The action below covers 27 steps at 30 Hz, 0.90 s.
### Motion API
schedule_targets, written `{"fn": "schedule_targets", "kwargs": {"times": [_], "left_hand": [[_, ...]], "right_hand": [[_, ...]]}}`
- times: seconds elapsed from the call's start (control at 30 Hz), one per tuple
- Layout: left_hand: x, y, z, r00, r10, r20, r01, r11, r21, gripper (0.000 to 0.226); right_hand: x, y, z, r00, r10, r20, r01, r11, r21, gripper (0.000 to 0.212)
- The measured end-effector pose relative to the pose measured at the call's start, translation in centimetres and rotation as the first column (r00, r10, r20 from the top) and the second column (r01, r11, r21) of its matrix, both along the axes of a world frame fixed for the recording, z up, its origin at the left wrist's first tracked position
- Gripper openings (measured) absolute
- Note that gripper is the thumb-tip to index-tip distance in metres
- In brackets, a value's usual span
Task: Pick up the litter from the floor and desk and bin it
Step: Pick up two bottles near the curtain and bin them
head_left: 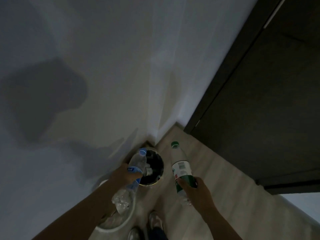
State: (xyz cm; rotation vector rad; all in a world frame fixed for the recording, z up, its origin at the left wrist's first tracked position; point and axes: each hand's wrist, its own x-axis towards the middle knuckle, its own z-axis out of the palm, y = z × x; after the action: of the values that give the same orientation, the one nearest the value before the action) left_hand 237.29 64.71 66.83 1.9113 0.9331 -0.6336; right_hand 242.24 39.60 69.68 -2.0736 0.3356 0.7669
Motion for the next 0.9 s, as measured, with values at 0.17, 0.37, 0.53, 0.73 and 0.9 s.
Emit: {"fn": "schedule_targets", "kwargs": {"times": [0.17,0.37,0.53,0.73,0.9], "left_hand": [[4.6,-0.4,-4.9,0.997,-0.029,-0.073,0.03,0.999,0.017,0.066],[9.9,0.0,-10.1,0.995,-0.034,-0.092,0.035,0.999,0.015,0.084],[10.5,0.4,-12.5,0.993,-0.108,-0.049,0.117,0.963,0.243,0.051],[7.4,1.9,-11.9,0.942,-0.306,-0.134,0.331,0.912,0.243,0.04],[3.9,3.8,-11.0,0.893,-0.403,-0.201,0.45,0.824,0.345,0.044]], "right_hand": [[2.2,-0.6,-5.0,0.997,-0.015,-0.078,0.013,0.999,-0.03,0.041],[4.6,-0.7,-10.1,0.994,-0.024,-0.107,0.016,0.997,-0.075,0.042],[5.9,-0.5,-12.8,0.99,0.054,-0.133,-0.066,0.993,-0.095,0.041],[7.6,1.5,-13.6,0.94,0.239,-0.242,-0.289,0.937,-0.198,0.054],[9.3,5.0,-14.2,0.877,0.325,-0.354,-0.425,0.868,-0.257,0.066]]}}
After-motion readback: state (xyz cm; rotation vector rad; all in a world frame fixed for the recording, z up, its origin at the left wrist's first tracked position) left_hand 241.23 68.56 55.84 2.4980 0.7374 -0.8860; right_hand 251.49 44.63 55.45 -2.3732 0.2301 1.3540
